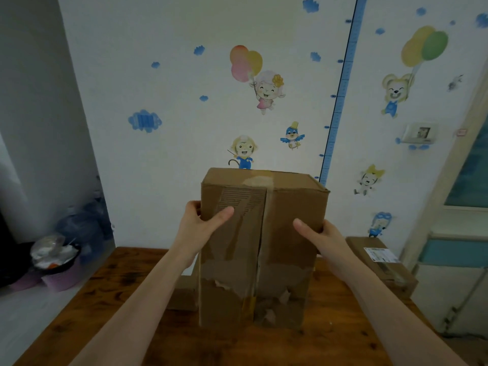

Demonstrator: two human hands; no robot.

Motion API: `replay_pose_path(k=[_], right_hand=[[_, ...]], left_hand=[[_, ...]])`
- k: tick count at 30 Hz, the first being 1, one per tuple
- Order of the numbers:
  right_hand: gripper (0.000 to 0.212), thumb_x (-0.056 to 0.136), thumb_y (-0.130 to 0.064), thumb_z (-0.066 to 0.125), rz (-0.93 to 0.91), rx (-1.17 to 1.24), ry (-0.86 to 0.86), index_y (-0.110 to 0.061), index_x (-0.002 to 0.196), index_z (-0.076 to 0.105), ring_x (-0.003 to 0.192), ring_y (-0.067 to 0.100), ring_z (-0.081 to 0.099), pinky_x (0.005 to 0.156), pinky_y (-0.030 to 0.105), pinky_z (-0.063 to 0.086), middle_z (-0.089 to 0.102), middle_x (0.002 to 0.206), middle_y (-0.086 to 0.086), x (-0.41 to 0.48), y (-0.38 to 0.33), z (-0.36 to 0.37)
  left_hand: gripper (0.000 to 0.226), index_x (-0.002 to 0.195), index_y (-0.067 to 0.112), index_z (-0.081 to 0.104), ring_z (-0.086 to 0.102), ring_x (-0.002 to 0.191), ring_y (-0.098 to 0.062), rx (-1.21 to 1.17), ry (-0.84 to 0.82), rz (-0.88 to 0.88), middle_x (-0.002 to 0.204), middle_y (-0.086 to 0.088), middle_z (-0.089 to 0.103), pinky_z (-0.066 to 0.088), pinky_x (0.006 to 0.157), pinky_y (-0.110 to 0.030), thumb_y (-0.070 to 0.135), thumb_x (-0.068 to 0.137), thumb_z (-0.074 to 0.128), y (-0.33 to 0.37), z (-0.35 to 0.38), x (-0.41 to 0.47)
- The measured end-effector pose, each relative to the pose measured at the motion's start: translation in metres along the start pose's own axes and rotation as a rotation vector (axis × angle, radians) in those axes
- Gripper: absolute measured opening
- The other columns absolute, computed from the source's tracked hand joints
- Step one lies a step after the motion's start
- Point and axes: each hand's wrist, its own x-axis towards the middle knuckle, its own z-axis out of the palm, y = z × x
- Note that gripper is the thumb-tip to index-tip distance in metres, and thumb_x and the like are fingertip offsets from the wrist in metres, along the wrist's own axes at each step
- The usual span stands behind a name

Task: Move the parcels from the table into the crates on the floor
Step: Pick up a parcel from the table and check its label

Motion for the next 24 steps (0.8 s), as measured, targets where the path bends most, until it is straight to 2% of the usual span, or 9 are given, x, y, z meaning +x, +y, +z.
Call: replay_pose_path(k=[3, 6, 8, 10, 12, 13, 17, 20, 24], right_hand=[[0.048, 0.079, -0.036, 0.069, -0.076, -0.12, 0.096, -0.018, 0.119, 0.049, 0.091, 0.01, 0.057, 0.072, 0.022, 0.047, 0.061, 0.11, 0.0, -0.001, 0.003, 0.001], [0.062, 0.081, -0.033, 0.068, -0.117, -0.141, 0.074, -0.019, 0.134, 0.04, 0.102, 0.012, 0.052, 0.082, 0.025, 0.045, 0.055, 0.118, -0.003, -0.005, 0.004, 0.001], [0.076, 0.074, -0.046, 0.064, -0.069, -0.039, 0.021, -0.021, 0.14, 0.036, 0.113, 0.017, 0.05, 0.089, 0.03, 0.042, 0.051, 0.12, -0.006, -0.005, -0.003, 0.0], [0.09, 0.063, -0.065, 0.055, 0.061, 0.093, 0.02, -0.021, 0.14, 0.038, 0.123, 0.023, 0.045, 0.1, 0.04, 0.037, 0.051, 0.125, -0.004, 0.0, -0.01, -0.003], [0.103, 0.054, -0.074, 0.057, 0.185, 0.178, 0.047, -0.018, 0.138, 0.041, 0.124, 0.026, 0.045, 0.107, 0.05, 0.033, 0.052, 0.13, 0.002, 0.004, -0.015, -0.006], [0.1, 0.056, -0.071, 0.062, 0.218, 0.206, 0.062, -0.015, 0.137, 0.041, 0.122, 0.027, 0.046, 0.107, 0.052, 0.033, 0.053, 0.129, 0.004, 0.005, -0.015, -0.006], [0.057, 0.081, -0.033, 0.07, 0.263, 0.244, 0.072, -0.014, 0.129, 0.047, 0.103, 0.025, 0.054, 0.092, 0.047, 0.046, 0.057, 0.113, 0.008, 0.001, -0.008, -0.009], [0.056, 0.08, -0.021, 0.072, 0.237, 0.267, 0.04, -0.023, 0.129, 0.045, 0.102, 0.026, 0.055, 0.093, 0.05, 0.047, 0.056, 0.111, 0.005, 0.0, -0.007, -0.011], [0.065, 0.081, -0.008, 0.07, 0.189, 0.224, 0.043, -0.024, 0.136, 0.041, 0.094, 0.025, 0.058, 0.073, 0.04, 0.051, 0.057, 0.106, 0.004, -0.002, -0.003, -0.009]], left_hand=[[0.061, 0.121, 0.01, 0.045, 0.059, 0.093, -0.012, 0.119, 0.042, 0.027, 0.101, 0.007, 0.057, 0.052, 0.075, -0.027, 0.037, 0.075, 0.075, -0.003, 0.002, -0.003], [0.069, 0.132, 0.015, 0.041, 0.058, 0.106, -0.016, 0.122, -0.028, 0.034, 0.115, 0.004, 0.058, 0.052, 0.088, -0.034, 0.04, 0.076, 0.072, -0.005, -0.001, -0.004], [0.071, 0.135, 0.02, 0.039, 0.058, 0.105, -0.013, -0.027, -0.077, -0.001, 0.118, 0.005, 0.058, 0.052, 0.088, -0.034, 0.049, 0.075, 0.064, 0.003, -0.001, -0.007], [0.053, 0.125, 0.021, 0.042, 0.058, 0.092, -0.006, -0.14, -0.056, -0.042, 0.106, 0.006, 0.058, 0.05, 0.072, -0.027, 0.053, 0.084, 0.052, 0.01, 0.004, -0.011], [0.041, 0.118, 0.017, 0.045, 0.055, 0.083, -0.006, -0.165, 0.014, -0.049, 0.096, 0.005, 0.056, 0.045, 0.064, -0.024, 0.048, 0.092, 0.048, 0.009, 0.006, -0.01], [0.039, 0.118, 0.014, 0.046, 0.055, 0.082, -0.008, -0.168, 0.039, -0.056, 0.095, 0.002, 0.055, 0.043, 0.063, -0.025, 0.044, 0.093, 0.05, 0.008, 0.007, -0.009], [0.037, 0.124, 0.013, 0.044, 0.055, 0.081, -0.01, -0.186, -0.013, -0.126, 0.102, -0.003, 0.055, 0.045, 0.053, -0.021, 0.026, 0.092, 0.057, 0.004, 0.009, -0.007], [0.042, 0.127, 0.024, 0.043, 0.06, 0.086, -0.009, -0.208, -0.086, -0.128, 0.105, 0.005, 0.058, 0.049, 0.055, -0.018, 0.026, 0.089, 0.063, 0.004, 0.012, -0.011], [0.051, 0.132, 0.02, 0.042, 0.057, 0.091, -0.009, -0.136, -0.046, -0.085, 0.106, 0.006, 0.055, 0.046, 0.062, -0.022, 0.017, 0.087, 0.066, -0.005, 0.013, -0.013]])
